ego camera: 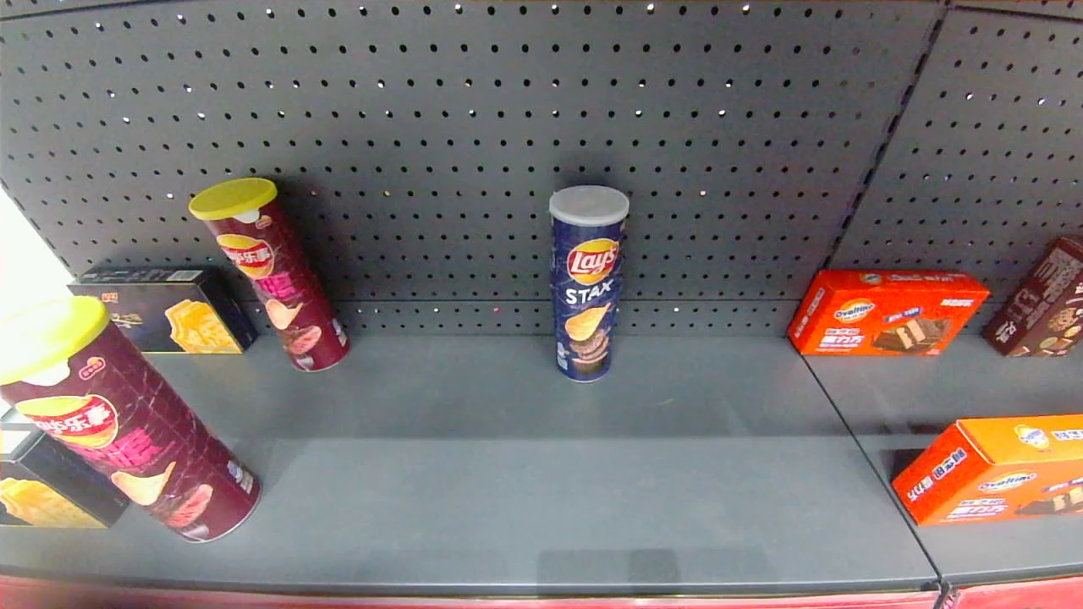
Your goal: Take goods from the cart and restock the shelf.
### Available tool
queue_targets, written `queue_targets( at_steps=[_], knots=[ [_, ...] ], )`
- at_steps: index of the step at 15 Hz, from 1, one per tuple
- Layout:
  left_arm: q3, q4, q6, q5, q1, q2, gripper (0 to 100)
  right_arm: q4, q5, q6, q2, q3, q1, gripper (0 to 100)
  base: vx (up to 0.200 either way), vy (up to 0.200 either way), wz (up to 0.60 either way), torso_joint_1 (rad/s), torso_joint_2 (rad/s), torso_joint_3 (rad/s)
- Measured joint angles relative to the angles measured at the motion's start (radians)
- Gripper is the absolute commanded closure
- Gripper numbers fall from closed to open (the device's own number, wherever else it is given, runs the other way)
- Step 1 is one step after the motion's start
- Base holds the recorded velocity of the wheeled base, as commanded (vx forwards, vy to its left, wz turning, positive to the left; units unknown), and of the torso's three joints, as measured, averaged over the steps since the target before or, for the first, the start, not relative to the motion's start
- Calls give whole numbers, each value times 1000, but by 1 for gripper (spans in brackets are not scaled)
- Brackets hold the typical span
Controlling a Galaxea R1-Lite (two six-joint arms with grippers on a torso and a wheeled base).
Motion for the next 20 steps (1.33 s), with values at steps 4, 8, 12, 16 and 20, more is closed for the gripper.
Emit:
queue_targets(
  at_steps=[4, 8, 12, 16, 20],
  knots=[
    [0, 0, -1, 2, 0, 0, 0, 0, 0, 0, 0, 0, 0, 0, 0, 0, 0, 0, 0, 0],
    [0, 0, -1, 2, 0, 0, 0, 0, -3, 0, 0, 0, 0, 0, 0, 0, 450, 1, 1, 3],
    [0, 0, -1, 3, -1, 0, 0, 0, -4, 0, 0, 0, -2, 0, 0, 0, 600, 10, 6, 0],
    [0, 0, -1, 3, 1, 0, 0, 0, -4, 0, 0, 0, 0, 0, 0, 0, 600, 2, -1, 5],
    [0, 0, -2, 3, 0, 0, 0, 0, -4, 0, 0, 0, 0, 0, 0, 0, 600, 0, 4, 2]
  ],
)
